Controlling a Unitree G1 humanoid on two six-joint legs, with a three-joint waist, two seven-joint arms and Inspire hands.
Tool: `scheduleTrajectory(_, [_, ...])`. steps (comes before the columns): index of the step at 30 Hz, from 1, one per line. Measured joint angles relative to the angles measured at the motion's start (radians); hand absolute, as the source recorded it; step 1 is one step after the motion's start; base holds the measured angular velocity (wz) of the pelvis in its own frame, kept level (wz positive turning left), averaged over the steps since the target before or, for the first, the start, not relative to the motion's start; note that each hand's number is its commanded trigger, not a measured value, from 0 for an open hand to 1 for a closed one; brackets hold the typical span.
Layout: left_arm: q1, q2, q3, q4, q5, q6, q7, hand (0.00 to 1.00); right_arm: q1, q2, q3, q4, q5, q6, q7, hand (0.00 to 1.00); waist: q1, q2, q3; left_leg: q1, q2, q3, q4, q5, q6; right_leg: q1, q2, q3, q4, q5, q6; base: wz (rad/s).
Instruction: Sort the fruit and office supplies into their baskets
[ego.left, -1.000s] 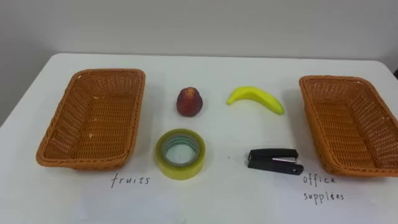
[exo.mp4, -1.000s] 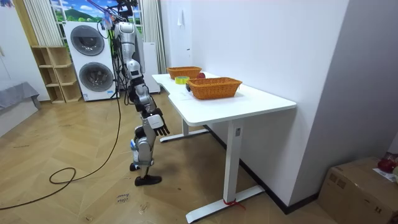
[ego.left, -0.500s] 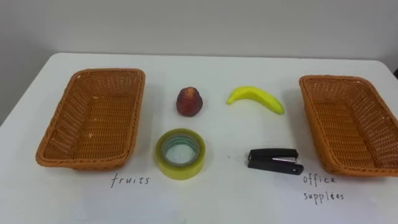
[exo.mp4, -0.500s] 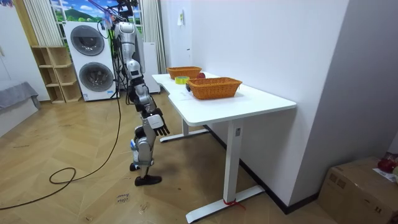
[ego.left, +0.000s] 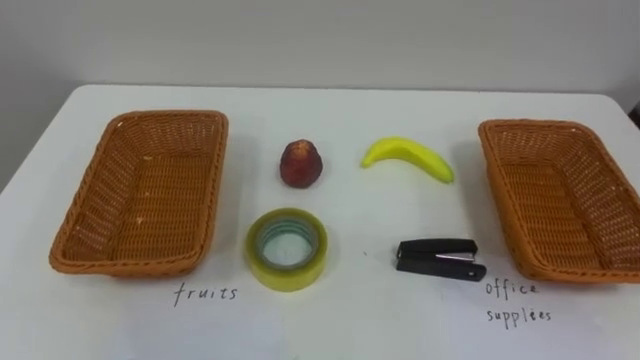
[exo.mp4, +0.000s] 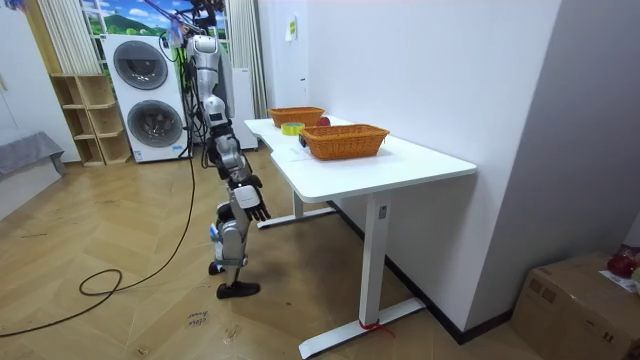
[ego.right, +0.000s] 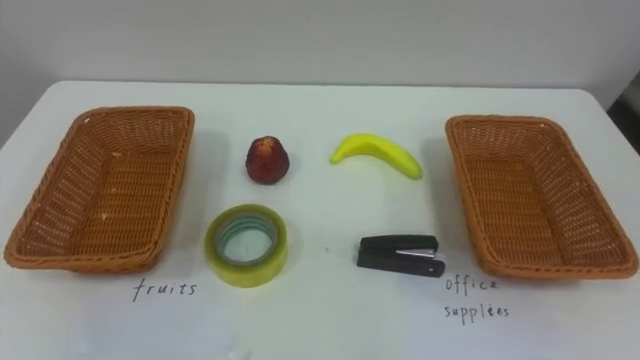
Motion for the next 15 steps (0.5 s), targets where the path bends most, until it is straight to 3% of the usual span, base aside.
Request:
scheduleTrajectory(6, [0.025,0.005,0.073,-0.005,0.008,0.005,0.004,0.00,0.049,-0.006,-0.124,-0.001,0.101,0.005,-0.047,0.00,-0.019,-0.006,-0.0007,0.008,0.000,0.005,0.001,0.000,0.000,-0.008,0.002,0.023,0.004,-0.006,-0.001,-0.04])
scheduleTrajectory(15, [0.051,0.029,0.087,-0.018,0.049,0.009,0.042,0.00,0.070,-0.016,-0.259,-0.071,0.171,0.021,-0.175,0.00,-0.072,-0.017,-0.0004,0.011,0.000,0.004,-0.003,0.000,0.000,-0.012,0.003,0.026,0.020,-0.007,-0.002,0.00])
